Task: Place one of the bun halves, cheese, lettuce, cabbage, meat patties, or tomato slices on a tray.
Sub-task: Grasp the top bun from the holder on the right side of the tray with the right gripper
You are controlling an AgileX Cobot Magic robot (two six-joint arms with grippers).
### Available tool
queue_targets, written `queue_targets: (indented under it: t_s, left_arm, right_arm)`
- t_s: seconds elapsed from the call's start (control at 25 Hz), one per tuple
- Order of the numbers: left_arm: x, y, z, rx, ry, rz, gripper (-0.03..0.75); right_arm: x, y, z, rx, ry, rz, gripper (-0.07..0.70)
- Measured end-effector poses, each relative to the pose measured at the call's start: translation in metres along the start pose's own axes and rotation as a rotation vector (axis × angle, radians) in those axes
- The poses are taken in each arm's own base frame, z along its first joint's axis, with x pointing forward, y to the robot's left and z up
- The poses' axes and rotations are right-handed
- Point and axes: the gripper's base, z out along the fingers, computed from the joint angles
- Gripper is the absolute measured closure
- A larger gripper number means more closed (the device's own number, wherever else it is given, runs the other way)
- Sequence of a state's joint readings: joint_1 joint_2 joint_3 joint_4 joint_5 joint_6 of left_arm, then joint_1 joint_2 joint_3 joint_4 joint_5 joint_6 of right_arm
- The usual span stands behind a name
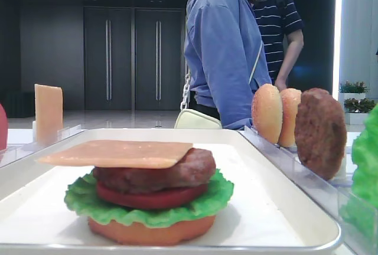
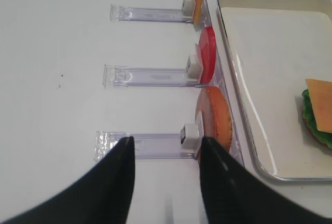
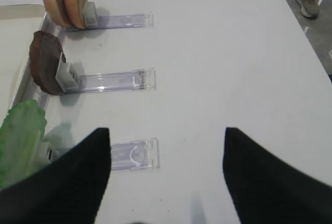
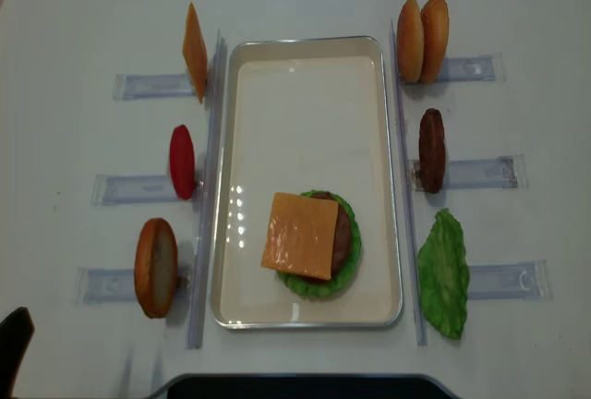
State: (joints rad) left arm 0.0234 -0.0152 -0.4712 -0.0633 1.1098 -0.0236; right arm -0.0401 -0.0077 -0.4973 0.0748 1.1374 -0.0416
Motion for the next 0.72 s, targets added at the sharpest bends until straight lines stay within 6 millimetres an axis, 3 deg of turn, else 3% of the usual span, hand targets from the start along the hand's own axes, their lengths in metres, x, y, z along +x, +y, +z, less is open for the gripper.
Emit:
queue_targets:
  t_s: [0.24, 0.56, 0.72]
  left_arm:
    - [0.0, 0.0, 0.0, 0.0, 0.0, 0.0, 0.391]
    - [0.0, 0.0, 0.0, 0.001, 0.0, 0.0, 0.391]
    - [0.0, 0.0, 0.0, 0.001, 0.0, 0.0, 0.391]
  right_arm:
    - [-0.002, 0.0, 0.003, -0.005, 0.025, 0.005, 0.169]
    - [-0.021, -0.002, 0.041, -0.018, 0.304, 0.02, 0.171]
    - [-0.04, -0.003, 0.058, -0.026, 0.396, 0.001, 0.171]
